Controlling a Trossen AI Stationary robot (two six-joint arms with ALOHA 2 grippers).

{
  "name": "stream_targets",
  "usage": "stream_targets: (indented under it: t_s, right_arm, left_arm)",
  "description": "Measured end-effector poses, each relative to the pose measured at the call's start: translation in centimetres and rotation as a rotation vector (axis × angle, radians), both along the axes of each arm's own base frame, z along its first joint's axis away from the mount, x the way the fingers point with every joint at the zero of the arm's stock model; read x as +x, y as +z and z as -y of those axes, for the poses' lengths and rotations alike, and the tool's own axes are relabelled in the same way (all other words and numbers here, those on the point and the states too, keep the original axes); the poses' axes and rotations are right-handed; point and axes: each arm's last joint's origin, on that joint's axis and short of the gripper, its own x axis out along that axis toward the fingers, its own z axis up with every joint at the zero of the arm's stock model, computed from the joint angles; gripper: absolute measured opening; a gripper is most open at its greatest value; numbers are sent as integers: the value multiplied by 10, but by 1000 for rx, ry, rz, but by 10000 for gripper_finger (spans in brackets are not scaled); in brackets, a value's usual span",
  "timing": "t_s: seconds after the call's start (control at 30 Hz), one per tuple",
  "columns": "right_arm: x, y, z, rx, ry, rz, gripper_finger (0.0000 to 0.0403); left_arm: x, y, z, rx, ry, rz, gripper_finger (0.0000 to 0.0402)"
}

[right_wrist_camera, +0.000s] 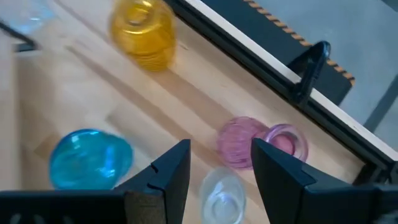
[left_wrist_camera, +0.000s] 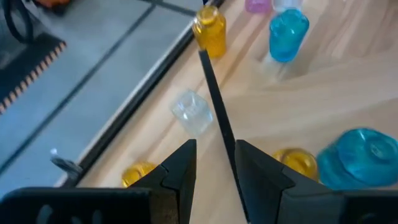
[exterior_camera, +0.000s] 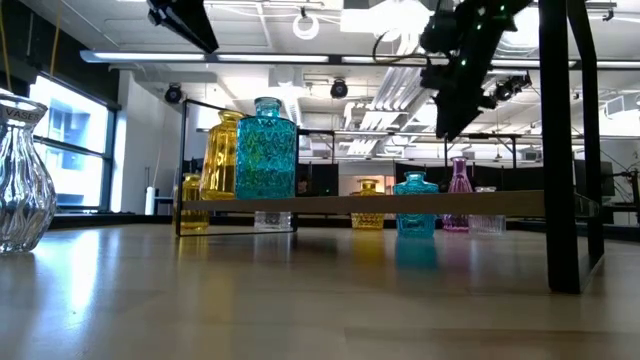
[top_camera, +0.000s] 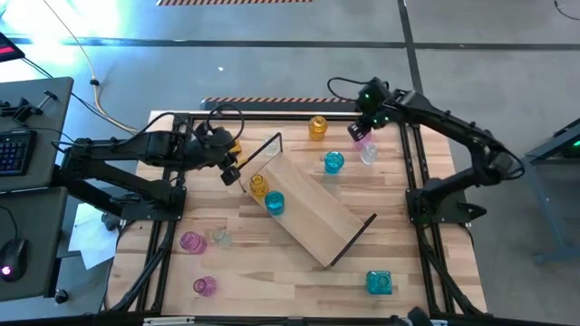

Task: Sort vases onto shelf
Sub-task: Put the top right pink crystal vase on the shelf

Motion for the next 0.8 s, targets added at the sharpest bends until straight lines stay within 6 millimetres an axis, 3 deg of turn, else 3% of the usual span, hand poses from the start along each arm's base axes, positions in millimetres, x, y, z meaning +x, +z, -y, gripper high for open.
stream_targets:
  t_s: [0.3,0.8]
  right_arm:
    - [-3,-12,23,25,-52,22,156]
    - [-13,-10,16,88,-65,-24,156]
  left_arm:
    - [2,1,0,21,-39,-2,104]
    - [9,-4,0,19,-42,-32,104]
